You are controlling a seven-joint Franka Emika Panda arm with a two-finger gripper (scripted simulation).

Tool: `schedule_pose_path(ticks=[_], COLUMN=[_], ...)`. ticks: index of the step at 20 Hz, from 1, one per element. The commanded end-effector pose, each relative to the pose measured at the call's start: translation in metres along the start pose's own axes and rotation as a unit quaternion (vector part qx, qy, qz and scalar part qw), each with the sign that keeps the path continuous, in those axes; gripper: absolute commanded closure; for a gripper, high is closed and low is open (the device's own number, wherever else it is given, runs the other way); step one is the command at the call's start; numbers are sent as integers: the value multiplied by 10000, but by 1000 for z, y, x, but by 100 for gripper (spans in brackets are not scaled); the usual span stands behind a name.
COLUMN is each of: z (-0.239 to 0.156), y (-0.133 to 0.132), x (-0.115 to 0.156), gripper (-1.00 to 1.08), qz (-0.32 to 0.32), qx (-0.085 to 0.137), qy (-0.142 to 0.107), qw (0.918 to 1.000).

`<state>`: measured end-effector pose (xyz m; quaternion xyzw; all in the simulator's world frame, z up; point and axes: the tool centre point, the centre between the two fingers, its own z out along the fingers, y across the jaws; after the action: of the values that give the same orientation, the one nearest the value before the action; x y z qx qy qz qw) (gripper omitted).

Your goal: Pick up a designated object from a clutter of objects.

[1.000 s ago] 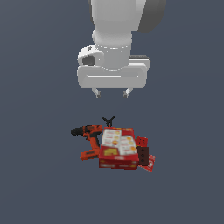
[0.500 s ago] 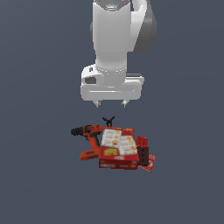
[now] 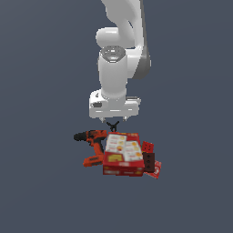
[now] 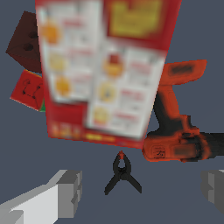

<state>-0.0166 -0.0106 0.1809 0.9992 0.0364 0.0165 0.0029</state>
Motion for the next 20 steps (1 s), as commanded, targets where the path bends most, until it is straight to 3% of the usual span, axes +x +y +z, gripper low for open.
schedule_pose_path(ticks=[1,10,20], z=[25,90,115], y=[1,2,2], x=[-12,-55,-77], gripper=[-92,-92,-92], qz=[-51,-190,-250], qx=[9,31,39], qy=[-30,-123,-163], qw=[10000,9997,9995])
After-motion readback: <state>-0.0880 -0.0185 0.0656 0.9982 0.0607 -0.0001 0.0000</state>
